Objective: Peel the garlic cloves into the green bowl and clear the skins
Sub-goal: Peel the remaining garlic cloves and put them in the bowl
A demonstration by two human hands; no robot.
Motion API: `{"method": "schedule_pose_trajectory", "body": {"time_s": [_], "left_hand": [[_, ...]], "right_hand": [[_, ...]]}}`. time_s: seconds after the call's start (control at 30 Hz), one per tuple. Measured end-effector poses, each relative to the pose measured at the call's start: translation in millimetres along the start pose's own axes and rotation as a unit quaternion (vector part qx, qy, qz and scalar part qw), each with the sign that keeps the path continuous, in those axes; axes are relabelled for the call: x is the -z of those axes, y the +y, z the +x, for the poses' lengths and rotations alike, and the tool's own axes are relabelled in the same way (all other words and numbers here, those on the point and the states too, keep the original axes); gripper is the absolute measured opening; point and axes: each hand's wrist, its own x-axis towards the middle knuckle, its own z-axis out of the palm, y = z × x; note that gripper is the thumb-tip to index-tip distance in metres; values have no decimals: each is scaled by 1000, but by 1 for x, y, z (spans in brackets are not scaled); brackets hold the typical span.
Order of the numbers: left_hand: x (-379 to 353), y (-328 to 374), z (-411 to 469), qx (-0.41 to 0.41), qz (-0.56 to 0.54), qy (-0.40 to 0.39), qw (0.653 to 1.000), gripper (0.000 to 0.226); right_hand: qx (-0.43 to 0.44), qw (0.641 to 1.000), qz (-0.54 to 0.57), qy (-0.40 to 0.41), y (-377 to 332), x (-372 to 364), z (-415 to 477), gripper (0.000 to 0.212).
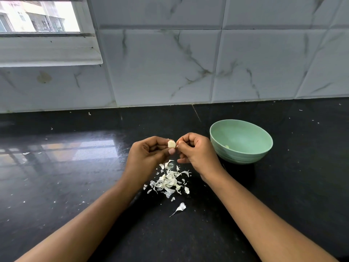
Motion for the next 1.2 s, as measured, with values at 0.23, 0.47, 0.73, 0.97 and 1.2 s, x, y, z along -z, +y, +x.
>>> {"method": "schedule_pose_trajectory", "body": {"time_s": [0.23,0.47,0.73,0.97,1.2], "left_hand": [[4,-2,2,56,-50,11,997,15],[4,-4,2,65,27,-3,998,20],[4,-4,2,51,82,0,995,10],[6,-4,1,18,136,0,991,12],[3,-5,-3,-42,258,-16,965,10]], "right_hand": [[-36,995,-16,-92,-9,17,3,13],[22,994,-87,-67,-6,22,4,13],[5,996,-24,-86,-8,21,3,5],[76,984,-143,-70,-9,20,3,7],[203,932,-298,-22,-7,19,1,6]]}}
